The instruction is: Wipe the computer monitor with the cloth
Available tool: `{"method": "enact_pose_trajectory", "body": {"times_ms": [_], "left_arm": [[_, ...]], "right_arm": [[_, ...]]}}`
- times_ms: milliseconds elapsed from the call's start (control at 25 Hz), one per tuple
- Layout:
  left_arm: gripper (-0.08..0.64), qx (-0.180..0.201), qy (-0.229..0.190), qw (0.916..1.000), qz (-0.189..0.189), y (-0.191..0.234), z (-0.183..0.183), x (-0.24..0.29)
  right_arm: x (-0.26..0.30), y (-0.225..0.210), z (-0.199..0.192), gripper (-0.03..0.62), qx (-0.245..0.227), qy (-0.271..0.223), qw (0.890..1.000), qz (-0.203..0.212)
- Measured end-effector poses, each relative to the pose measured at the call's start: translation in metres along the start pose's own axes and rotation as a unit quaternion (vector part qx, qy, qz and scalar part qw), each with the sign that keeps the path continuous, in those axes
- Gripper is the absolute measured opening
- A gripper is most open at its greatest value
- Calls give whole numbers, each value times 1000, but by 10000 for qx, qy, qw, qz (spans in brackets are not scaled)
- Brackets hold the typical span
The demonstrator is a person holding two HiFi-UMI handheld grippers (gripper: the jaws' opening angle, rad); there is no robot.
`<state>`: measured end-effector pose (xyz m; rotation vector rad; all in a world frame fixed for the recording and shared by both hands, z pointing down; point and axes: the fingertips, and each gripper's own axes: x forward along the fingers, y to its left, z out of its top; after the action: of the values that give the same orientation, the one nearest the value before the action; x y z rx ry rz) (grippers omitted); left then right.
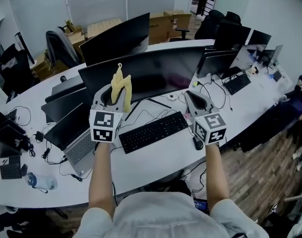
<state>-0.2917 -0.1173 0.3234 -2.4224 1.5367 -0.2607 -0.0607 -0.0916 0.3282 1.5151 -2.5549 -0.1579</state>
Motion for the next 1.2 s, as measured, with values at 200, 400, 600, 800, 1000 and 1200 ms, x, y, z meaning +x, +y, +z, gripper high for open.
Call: {"method": "enact_pose_trajectory", "body": {"times_ms": [200, 400, 600, 800, 1000, 1200], "left_arm": [[130, 30, -245, 9981, -563, -63, 15, 2], [130, 34, -493, 9931, -1063, -113, 30, -1], [130, 156, -690, 9880, -1372, -142, 45, -10], [130, 206, -808, 9849, -1514, -155, 51, -16], [130, 281, -835, 9839, -1552, -160, 52, -15], [131, 351, -821, 9831, -1601, -162, 52, -9]], "right_arm": [[-44, -23, -12, 23, -29, 138, 9990, -413], [-80, -40, -16, 23, -110, 219, 9971, -715], [-103, -47, -17, 23, -207, 250, 9957, -873], [-115, -49, -19, 23, -246, 268, 9947, -962], [-117, -48, -23, 23, -363, 346, 9941, -962], [-112, -47, -22, 23, -476, 379, 9936, -949]]}}
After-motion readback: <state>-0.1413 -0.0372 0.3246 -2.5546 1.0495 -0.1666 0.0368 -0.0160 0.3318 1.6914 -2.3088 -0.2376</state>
